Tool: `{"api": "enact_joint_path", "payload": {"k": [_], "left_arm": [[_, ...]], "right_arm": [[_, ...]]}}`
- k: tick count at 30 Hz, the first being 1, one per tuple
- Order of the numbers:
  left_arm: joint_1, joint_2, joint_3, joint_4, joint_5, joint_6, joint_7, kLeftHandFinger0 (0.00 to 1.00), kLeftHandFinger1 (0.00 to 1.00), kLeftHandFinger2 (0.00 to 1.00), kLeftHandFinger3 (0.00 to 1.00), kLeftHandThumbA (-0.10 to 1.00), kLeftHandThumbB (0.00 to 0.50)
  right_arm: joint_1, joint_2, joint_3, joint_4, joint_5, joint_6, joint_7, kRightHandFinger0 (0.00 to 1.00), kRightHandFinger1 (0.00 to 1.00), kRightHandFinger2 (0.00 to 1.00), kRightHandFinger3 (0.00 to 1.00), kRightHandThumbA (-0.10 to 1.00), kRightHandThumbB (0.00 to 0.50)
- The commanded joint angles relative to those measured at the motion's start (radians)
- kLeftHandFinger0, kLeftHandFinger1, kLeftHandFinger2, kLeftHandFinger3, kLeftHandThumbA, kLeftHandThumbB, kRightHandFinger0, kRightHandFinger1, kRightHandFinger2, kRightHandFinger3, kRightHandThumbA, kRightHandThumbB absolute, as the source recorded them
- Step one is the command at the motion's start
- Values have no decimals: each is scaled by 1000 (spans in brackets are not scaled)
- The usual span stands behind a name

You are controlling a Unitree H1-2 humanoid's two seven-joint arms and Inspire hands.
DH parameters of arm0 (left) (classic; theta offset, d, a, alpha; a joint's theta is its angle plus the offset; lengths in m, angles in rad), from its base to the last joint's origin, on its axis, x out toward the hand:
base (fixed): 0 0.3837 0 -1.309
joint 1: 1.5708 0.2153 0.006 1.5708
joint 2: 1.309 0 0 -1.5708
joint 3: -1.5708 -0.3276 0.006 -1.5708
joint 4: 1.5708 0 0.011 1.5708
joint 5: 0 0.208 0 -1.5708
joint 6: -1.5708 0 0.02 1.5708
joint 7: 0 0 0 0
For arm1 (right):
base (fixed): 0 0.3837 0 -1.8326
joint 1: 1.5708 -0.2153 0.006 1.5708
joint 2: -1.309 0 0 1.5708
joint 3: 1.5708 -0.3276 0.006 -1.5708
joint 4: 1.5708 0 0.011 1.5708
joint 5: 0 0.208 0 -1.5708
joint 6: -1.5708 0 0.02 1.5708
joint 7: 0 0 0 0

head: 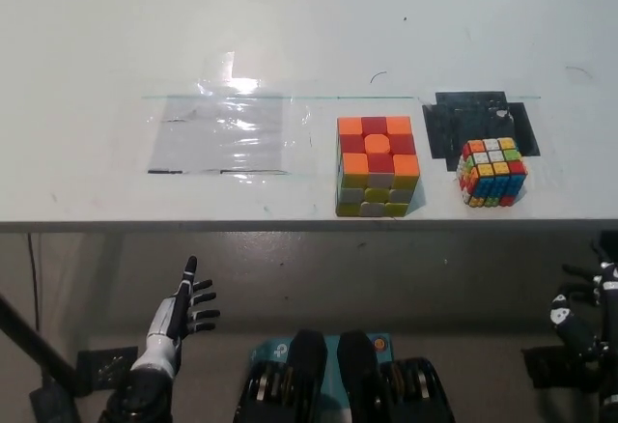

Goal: The robot uses its right hand to pick up the small cube kept on the middle on the desk and place it on the bigger cube kept next to it

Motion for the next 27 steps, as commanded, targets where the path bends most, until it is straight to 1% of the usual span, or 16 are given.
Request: {"api": "enact_joint_path", "payload": {"k": [1, 3, 6, 8, 11, 12, 14, 16, 17, 19, 20, 22, 23, 24, 26, 27], "left_arm": [[-26, 15, 6, -7, -4, -40, 10, 673, 642, 750, 765, 1000, 178], [-27, 13, 7, -4, -1, -47, 17, 642, 610, 721, 742, 1000, 174], [-31, 19, 10, -2, -4, -41, 11, 646, 618, 732, 774, 1000, 190], [-26, 17, 9, -10, -1, -42, 17, 675, 641, 749, 801, 1000, 176], [-24, 19, 6, -9, 0, -39, 11, 677, 659, 773, 811, 1000, 189], [-26, 20, 6, -5, 1, -42, 11, 671, 647, 767, 813, 1000, 191], [-26, 22, 0, -5, 6, -40, 8, 684, 658, 786, 850, 1000, 189], [-26, 23, -3, -4, 12, -44, 17, 659, 638, 761, 816, 1000, 182], [-25, 23, -2, -5, 10, -47, 13, 687, 652, 772, 824, 1000, 190], [-26, 22, -4, -2, 13, -49, 18, 706, 669, 783, 823, 1000, 191], [-27, 22, -4, 9, 11, -59, 15, 700, 660, 780, 835, 1000, 194], [-27, 23, -7, 9, 13, -60, 13, 690, 653, 773, 832, 1000, 186], [-26, 23, -10, 8, 16, -67, 13, 703, 664, 785, 846, 1000, 178], [-24, 25, -10, 5, 16, -66, 13, 704, 664, 786, 847, 1000, 178], [-20, 26, -10, -6, 15, -56, 11, 681, 654, 770, 807, 1000, 177], [-19, 27, -11, -8, 17, -55, 10, 679, 654, 770, 806, 1000, 177]], "right_arm": [[20, -18, 7, -104, -32, 57, 36, 623, 637, 761, 1000, 389, 67], [45, -17, 6, -153, -15, 61, 55, 622, 632, 757, 1000, 383, 64], [72, -16, 3, -217, -10, 72, 68, 639, 645, 761, 1000, 371, 65], [95, -14, -5, -261, 6, 80, 79, 637, 644, 774, 1000, 355, 72], [111, -15, -7, -299, 0, 97, 88, 636, 653, 791, 1000, 371, 76], [118, -12, -10, -328, -1, 114, 91, 611, 638, 799, 1000, 374, 74], [123, -12, -9, -363, -7, 132, 98, 618, 662, 827, 1000, 381, 69], [121, -9, -7, -403, -15, 144, 102, 619, 668, 825, 1000, 347, 64], [114, 2, -10, -422, -20, 130, 88, 577, 613, 775, 1000, 315, 75], [104, 13, -13, -444, -23, 117, 76, 584, 606, 756, 1000, 270, 78], [95, 23, -17, -468, -20, 100, 65, 510, 528, 708, 1000, 245, 91], [85, 26, -17, -486, -23, 93, 66, 530, 572, 729, 1000, 241, 95], [56, 28, -12, -508, -46, 87, 61, 459, 512, 724, 1000, 257, 119], [57, 32, -12, -508, -47, 86, 61, 456, 510, 723, 1000, 259, 120], [1, 28, -8, -541, -71, 130, 78, 505, 611, 811, 1000, 343, 178], [5, 30, -9, -542, -71, 130, 77, 508, 615, 813, 1000, 347, 180]]}}
